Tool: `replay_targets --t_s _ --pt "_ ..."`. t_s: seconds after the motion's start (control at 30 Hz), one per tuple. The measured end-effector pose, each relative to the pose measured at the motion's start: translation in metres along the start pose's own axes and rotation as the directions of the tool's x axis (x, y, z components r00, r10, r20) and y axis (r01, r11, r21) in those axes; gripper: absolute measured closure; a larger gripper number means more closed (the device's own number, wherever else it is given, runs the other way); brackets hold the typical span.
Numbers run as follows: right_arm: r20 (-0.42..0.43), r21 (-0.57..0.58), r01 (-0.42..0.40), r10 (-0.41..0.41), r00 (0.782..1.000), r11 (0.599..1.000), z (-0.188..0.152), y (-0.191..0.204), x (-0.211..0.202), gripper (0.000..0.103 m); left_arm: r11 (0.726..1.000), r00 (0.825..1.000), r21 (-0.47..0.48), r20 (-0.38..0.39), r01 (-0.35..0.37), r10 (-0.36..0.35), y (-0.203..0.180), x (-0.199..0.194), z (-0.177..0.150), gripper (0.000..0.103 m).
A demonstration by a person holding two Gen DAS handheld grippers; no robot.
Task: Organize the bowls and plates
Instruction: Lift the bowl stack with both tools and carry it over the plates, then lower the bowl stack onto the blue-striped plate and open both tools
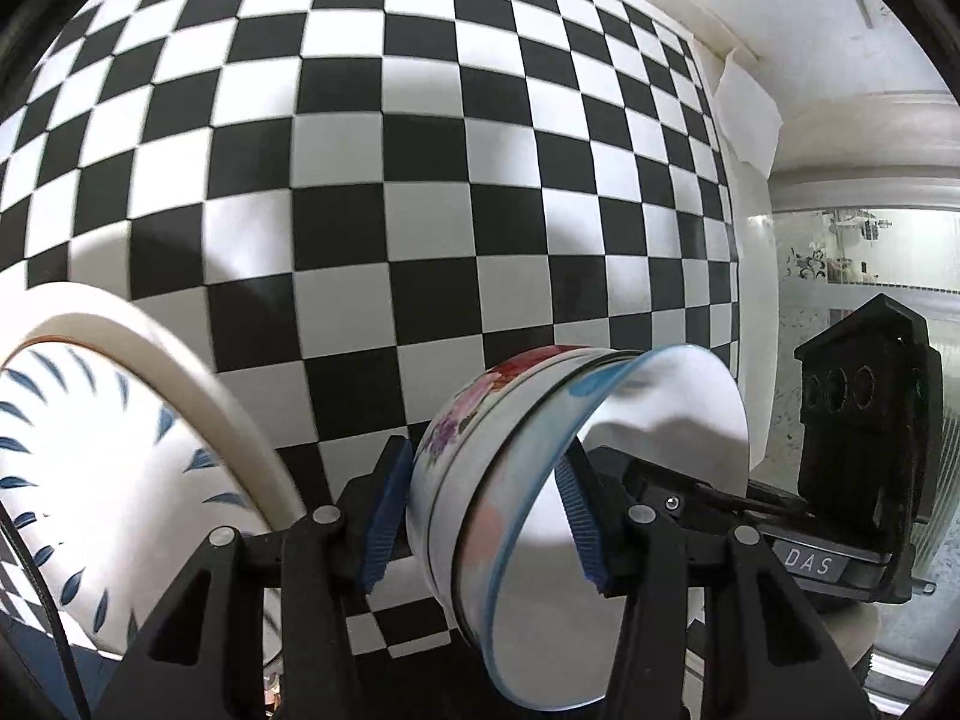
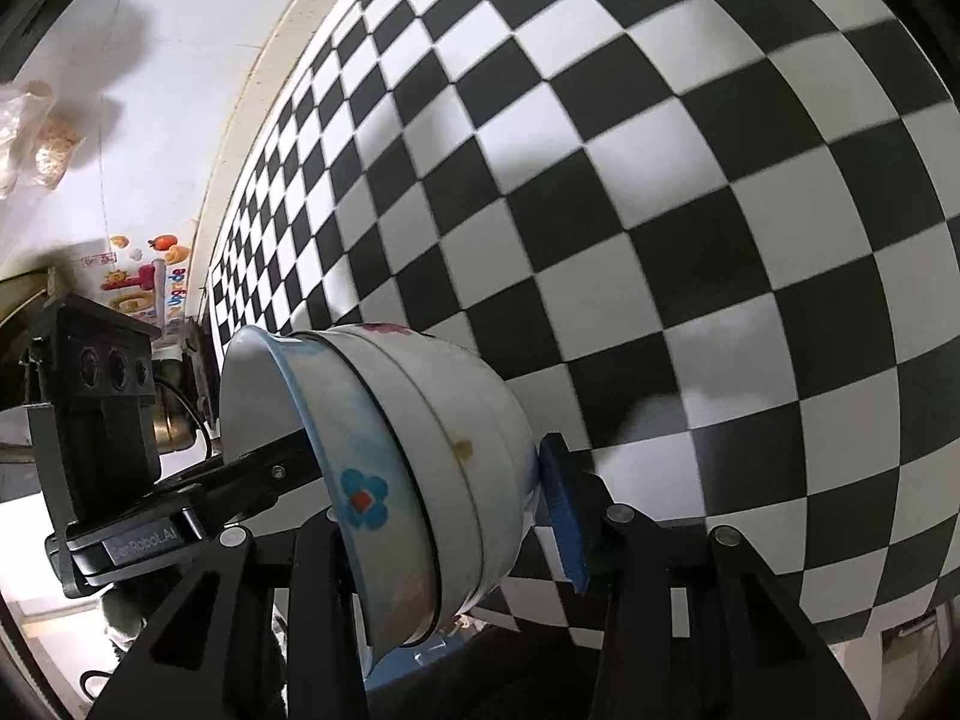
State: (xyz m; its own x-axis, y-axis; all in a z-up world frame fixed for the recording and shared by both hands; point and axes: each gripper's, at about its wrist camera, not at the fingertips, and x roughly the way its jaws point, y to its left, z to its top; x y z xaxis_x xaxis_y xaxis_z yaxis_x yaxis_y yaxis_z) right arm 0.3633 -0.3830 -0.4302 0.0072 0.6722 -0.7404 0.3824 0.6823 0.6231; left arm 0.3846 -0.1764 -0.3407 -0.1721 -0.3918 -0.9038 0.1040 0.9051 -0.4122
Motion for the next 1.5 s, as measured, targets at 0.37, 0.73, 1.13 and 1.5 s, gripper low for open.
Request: replay_targets --t_s 0.37,0.73,1.13,1.5 --pt "-0.025 -0.106 -0.008 0.005 1.0 0.994 -0.006 0.057 -0.005 0.06 0.999 0.996 -0.034 0.087 -0.016 0.019 0.026 -0.058 -0.013 0.057" --pt "-0.083 -0.196 -0.015 -0.001 0.997 0.98 -0.018 0.121 0.024 0.061 0.995 0.986 -0.1 0.159 -0.025 0.041 0.076 -0.097 -0.027 0.057" --pt "-0.178 -0.217 0.025 -0.064 0.982 0.976 -0.02 0.151 0.091 0.063 0.979 0.989 -0.206 0.143 -0.005 0.035 0.14 -0.091 -0.039 0.057" --pt "-0.204 -0.241 0.065 -0.116 0.972 0.968 -0.02 0.174 0.118 0.065 0.971 0.987 -0.238 0.157 0.008 0.03 0.165 -0.098 -0.037 0.057"
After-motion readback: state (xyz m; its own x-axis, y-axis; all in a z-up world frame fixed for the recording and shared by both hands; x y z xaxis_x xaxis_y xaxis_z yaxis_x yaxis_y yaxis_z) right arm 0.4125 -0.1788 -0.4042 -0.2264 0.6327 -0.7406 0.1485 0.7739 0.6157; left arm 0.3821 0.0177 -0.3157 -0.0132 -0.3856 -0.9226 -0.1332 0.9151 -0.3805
